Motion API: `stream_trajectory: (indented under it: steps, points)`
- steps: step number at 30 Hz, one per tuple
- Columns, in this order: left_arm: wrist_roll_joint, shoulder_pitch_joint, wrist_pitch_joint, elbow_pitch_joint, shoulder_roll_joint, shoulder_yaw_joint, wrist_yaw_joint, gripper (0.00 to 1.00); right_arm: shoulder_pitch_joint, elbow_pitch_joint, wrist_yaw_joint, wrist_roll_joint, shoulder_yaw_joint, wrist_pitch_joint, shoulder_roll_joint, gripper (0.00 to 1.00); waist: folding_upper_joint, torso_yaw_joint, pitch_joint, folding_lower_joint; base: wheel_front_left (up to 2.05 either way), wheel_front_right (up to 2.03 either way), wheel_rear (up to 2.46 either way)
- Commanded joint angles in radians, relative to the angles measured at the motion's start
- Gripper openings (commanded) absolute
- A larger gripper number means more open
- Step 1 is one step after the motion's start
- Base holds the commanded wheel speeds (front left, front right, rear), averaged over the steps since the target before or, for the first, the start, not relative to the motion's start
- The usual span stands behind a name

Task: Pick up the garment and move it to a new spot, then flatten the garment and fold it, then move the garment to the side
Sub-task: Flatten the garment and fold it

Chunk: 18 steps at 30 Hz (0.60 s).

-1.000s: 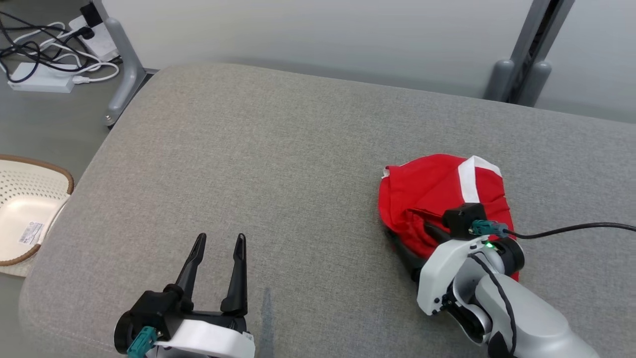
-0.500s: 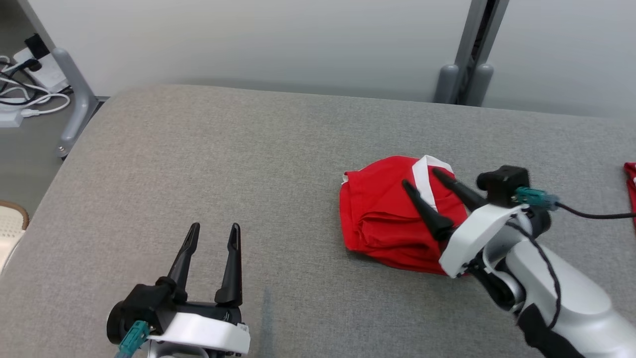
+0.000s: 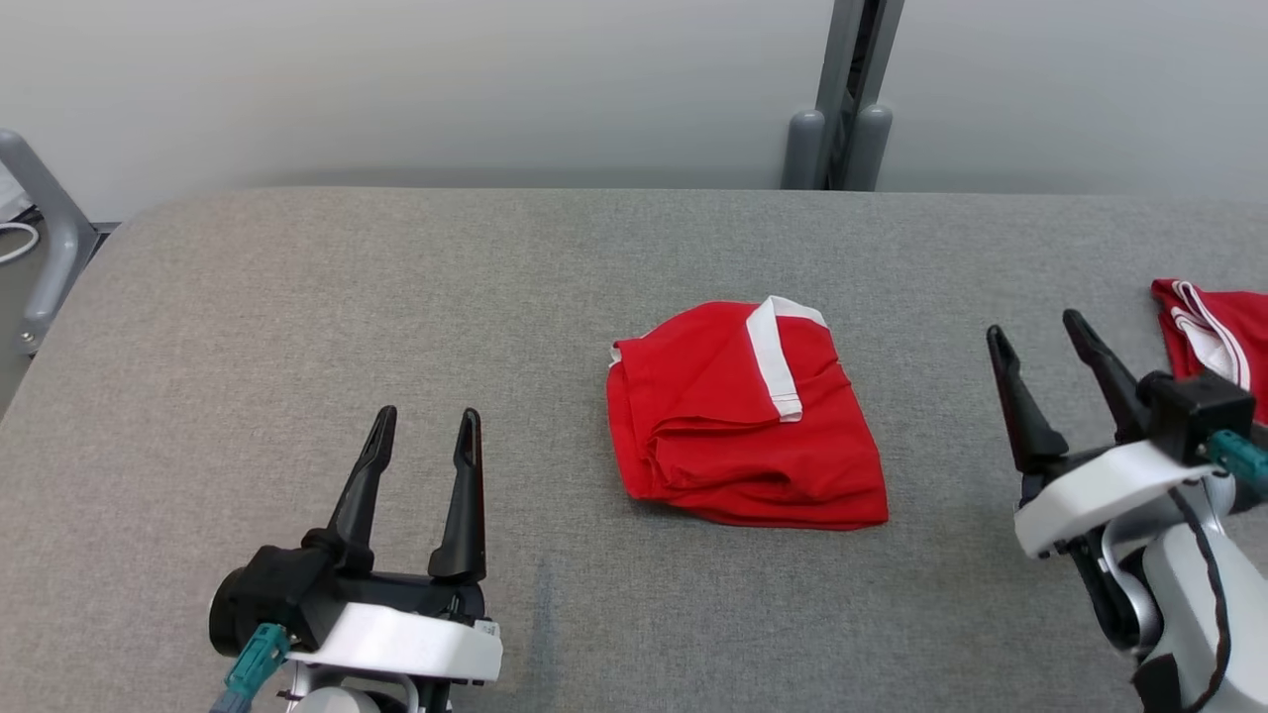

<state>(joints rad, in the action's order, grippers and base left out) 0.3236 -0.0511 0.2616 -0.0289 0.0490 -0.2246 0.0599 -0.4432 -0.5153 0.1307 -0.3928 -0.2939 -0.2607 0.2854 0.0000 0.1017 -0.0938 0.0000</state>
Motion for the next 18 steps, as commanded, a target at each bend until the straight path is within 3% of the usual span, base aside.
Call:
stream_trajectory:
  steps: [1,6,13,14,15,16,18]
  points:
    - [-0.001,-0.014,0.002,0.001,0.004,0.0,0.0,1.0,0.047,0.033,0.0,0.044,0.039,-0.005,-0.017,1.0,0.0,-0.01,-0.007,0.0,0.0,0.0,0.0]
    - [-0.008,-0.007,0.002,-0.008,0.004,-0.006,-0.005,1.0,0.111,0.086,0.0,0.149,0.088,-0.005,-0.053,1.0,0.0,-0.019,-0.015,0.0,0.0,0.0,0.0]
    - [-0.014,-0.009,0.002,-0.016,0.004,-0.022,-0.015,1.0,0.161,0.112,0.0,0.202,0.139,-0.005,-0.092,1.0,0.0,-0.004,-0.031,0.0,0.0,0.0,0.0]
    - [-0.015,-0.011,0.002,-0.017,0.004,-0.024,-0.014,1.0,0.161,0.105,0.0,0.203,0.138,-0.005,-0.089,0.93,0.0,0.0,-0.033,0.0,0.0,0.0,0.0]
    - [-0.014,-0.013,0.002,-0.018,0.004,-0.026,-0.014,1.0,0.157,0.1,0.0,0.207,0.135,-0.005,-0.082,0.14,0.0,0.005,-0.037,0.0,0.0,0.0,0.0]
    - [-0.015,-0.016,0.002,-0.018,0.004,-0.03,-0.015,1.0,0.152,0.098,0.0,0.212,0.133,-0.005,-0.075,0.0,0.0,0.011,-0.043,0.0,0.0,0.0,0.0]
    - [-0.016,-0.021,0.002,-0.021,0.004,-0.034,-0.017,1.0,0.139,0.093,0.0,0.215,0.124,-0.005,-0.072,0.0,0.0,0.022,-0.053,0.0,0.0,0.0,0.0]
